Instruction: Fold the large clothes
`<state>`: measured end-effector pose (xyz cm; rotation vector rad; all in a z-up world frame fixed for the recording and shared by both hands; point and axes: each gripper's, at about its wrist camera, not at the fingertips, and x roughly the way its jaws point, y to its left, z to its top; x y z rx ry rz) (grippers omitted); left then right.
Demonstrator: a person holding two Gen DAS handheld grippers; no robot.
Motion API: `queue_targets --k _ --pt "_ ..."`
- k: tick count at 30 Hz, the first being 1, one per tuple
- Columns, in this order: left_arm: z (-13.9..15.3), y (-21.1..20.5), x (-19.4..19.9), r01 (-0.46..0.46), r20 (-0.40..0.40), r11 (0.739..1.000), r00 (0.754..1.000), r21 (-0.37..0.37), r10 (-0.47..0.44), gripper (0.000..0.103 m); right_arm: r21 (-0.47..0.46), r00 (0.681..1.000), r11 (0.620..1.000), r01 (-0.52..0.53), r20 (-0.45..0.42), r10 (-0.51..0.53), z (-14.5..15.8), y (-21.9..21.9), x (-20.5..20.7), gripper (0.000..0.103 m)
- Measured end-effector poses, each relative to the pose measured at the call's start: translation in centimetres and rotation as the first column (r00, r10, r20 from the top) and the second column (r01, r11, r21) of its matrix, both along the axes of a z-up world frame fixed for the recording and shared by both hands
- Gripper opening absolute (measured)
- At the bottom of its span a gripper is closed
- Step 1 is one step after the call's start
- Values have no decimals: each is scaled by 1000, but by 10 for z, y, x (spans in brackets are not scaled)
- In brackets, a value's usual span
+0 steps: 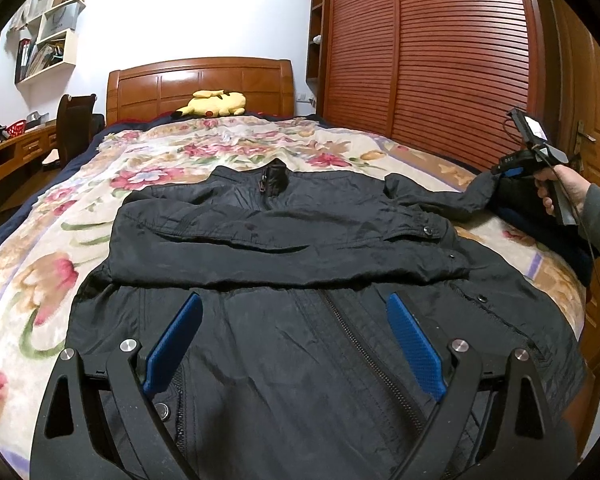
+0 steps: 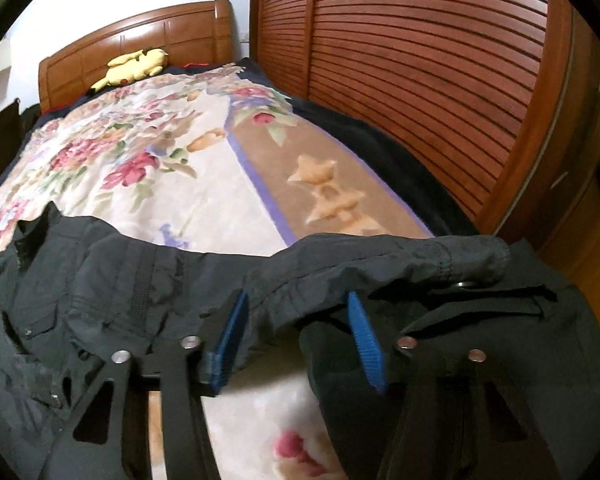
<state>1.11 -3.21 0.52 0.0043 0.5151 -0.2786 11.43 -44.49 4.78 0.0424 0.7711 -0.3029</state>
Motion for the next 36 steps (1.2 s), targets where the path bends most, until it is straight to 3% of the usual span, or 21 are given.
queue_targets --k 3,6,14,23,30,36 --pt "-1 -1 0 1 -4 1000 1000 2 -1 94 -30 1000 1000 8 -9 -9 1 -4 10 16" --pt "-1 -1 1 2 -6 1000 1000 4 -2 94 -29 1000 999 -26 -10 25 5 -3 14 4" --pt "0 0 1 -10 1 1000 1000 8 10 94 -117 990 985 -130 33 134 27 28 -5 2" --pt "0 4 1 -21 -2 1000 1000 0 21 94 -191 952 939 -286 56 301 49 89 -28 2" --pt "0 8 -1 -35 4 999 999 8 35 94 -236 883 871 -430 91 460 59 146 -61 1" --pt "1 14 -2 -45 5 999 999 8 45 94 -265 779 775 -574 113 616 66 203 -101 1"
